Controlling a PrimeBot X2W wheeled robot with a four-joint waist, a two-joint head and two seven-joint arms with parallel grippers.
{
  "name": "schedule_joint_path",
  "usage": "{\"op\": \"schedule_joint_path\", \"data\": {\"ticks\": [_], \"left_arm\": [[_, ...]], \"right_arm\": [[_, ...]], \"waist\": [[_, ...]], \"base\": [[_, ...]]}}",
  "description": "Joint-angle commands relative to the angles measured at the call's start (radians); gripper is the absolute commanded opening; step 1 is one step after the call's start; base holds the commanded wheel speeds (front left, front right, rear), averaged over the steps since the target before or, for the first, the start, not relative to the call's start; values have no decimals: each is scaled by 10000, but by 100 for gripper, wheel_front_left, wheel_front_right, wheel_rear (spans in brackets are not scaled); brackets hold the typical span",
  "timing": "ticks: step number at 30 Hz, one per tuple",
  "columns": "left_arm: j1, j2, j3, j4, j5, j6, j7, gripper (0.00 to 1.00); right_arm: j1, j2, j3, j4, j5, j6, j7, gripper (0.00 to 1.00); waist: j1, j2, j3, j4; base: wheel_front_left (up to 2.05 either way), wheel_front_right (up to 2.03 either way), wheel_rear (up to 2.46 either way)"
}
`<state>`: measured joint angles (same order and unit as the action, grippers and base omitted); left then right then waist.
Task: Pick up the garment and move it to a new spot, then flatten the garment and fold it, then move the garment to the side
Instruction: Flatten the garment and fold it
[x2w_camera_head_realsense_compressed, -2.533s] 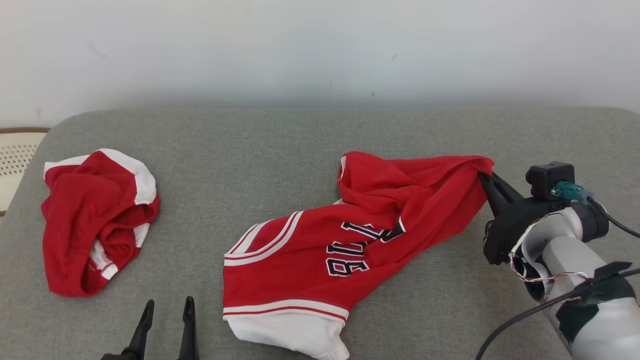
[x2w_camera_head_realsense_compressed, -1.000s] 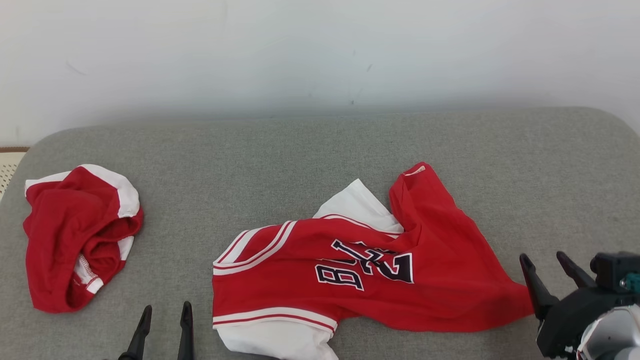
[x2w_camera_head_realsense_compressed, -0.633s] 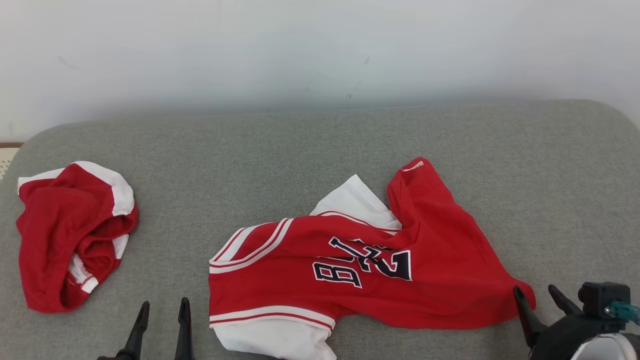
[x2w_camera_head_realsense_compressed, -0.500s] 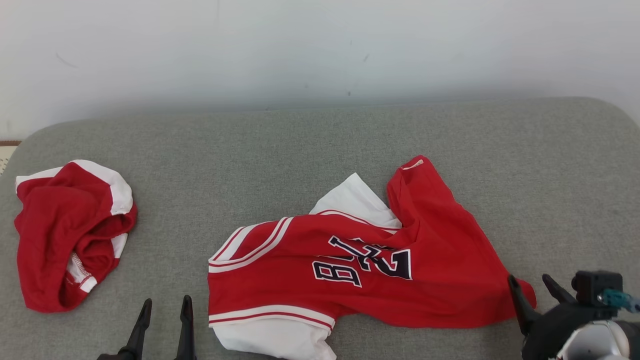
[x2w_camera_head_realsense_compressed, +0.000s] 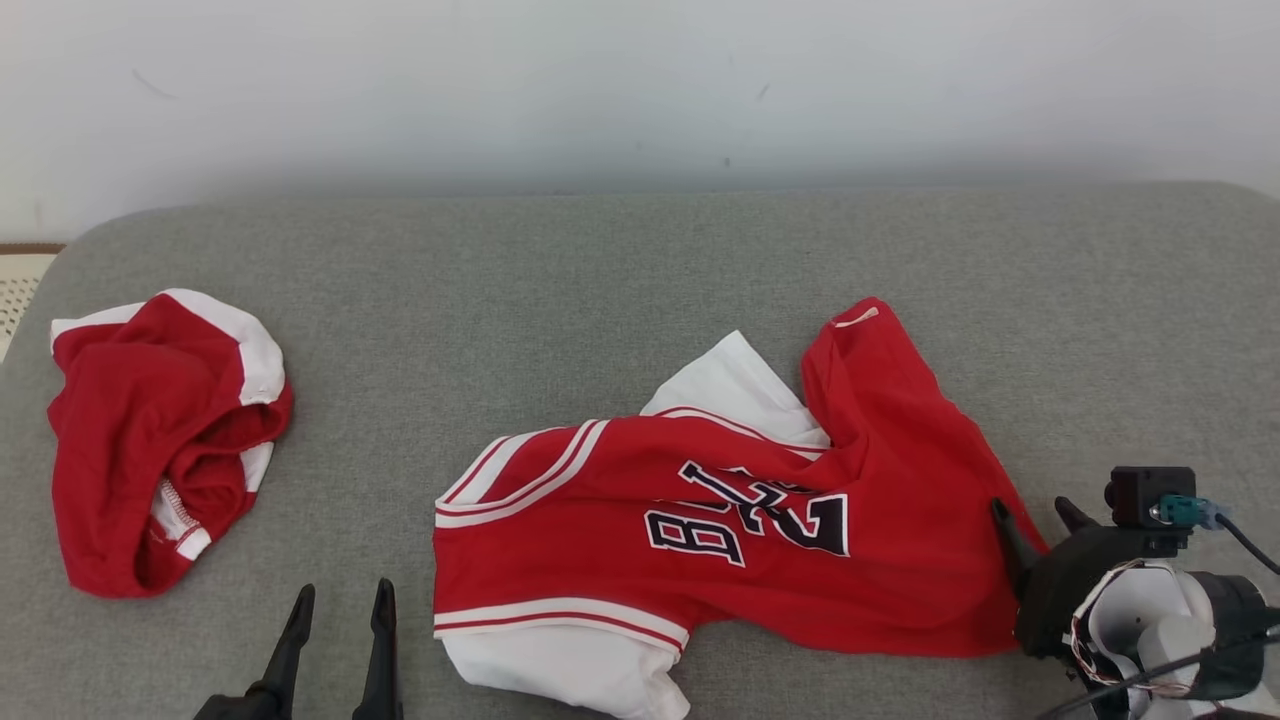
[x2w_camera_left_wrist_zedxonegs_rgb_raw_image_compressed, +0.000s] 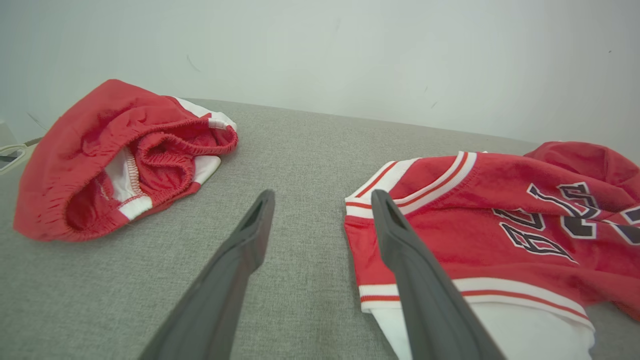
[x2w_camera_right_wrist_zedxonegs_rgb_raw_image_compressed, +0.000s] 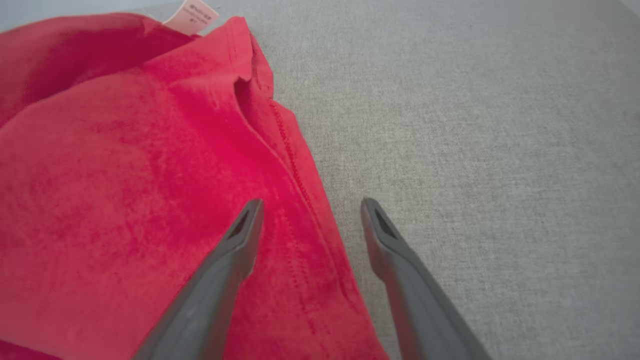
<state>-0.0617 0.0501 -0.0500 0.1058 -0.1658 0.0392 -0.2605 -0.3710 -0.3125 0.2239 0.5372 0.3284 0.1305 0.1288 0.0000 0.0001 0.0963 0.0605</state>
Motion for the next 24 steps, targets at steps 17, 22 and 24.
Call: {"op": "schedule_joint_path", "data": {"ticks": [17,22,24], "left_arm": [[-148,6,26,15,6,51,-35,100],[-82,6,49,97,-13,57,-35,100],[-48,6,44,130,-22,62,-35,100]], "right_arm": [[-1646,44,1282,2570,728,3,-808,0],[-2084,60,1803,2052,1375,3,-1171,0],[-2297,-57,2057,1708,1569,3,-1241,0]], "waist": [[0,-1,255,153],[0,-1,92,82],[0,-1,-1,59]], "base": [[0,0,0],[0,0,0],[0,0,0]]}}
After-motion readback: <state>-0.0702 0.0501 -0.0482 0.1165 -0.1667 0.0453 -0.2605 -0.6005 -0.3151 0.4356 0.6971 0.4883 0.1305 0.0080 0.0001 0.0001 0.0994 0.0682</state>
